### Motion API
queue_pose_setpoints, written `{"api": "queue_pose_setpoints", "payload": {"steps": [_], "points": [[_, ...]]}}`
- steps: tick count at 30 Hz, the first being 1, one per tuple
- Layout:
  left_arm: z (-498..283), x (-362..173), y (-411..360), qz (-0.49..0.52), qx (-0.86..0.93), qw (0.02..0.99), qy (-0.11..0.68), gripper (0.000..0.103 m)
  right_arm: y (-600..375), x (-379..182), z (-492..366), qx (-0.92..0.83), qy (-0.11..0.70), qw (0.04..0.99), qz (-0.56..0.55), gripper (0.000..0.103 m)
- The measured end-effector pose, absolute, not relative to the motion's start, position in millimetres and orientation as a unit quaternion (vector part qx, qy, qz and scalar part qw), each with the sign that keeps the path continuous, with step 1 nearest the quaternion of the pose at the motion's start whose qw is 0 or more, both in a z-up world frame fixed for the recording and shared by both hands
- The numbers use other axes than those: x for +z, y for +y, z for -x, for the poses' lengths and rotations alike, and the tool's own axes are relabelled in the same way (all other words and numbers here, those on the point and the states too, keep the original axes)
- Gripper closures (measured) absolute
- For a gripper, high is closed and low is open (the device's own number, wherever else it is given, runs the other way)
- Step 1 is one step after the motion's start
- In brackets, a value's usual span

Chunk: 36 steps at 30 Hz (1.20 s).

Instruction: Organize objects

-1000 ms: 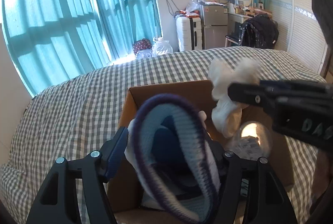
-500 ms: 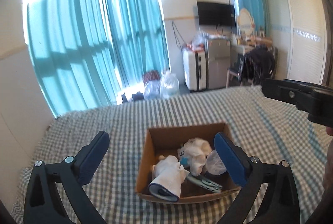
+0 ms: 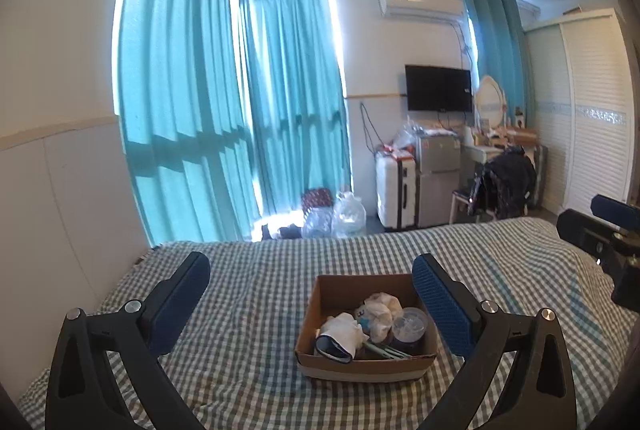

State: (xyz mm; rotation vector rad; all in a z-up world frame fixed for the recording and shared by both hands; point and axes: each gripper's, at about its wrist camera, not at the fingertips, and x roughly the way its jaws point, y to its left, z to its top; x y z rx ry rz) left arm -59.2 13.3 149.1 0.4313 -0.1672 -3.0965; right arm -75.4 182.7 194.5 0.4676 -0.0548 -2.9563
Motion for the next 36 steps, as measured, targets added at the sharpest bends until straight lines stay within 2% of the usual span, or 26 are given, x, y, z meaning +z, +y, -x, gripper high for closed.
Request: {"api": "queue_pose_setpoints", "payload": {"steps": [7,19,36], "points": [[38.2,122.8,16.0,-0.143,-0.988,0.022,-0.049,0.000,170.2,163.5,52.3,-0.986,-0.013,0.061,-0.157,0.009],[39.3,58.1,-3.1,-0.186,-0.981,0.046,-0.010,0.000,165.7,80.8,67.2,-0.978,-0.010,0.044,-0.203,0.009],[40.4,44.7,-4.3,-0.204,-0.977,0.049,-0.024,0.000,163.5,65.7,72.5,-0.975,-0.005,0.040,-0.219,0.009]]}}
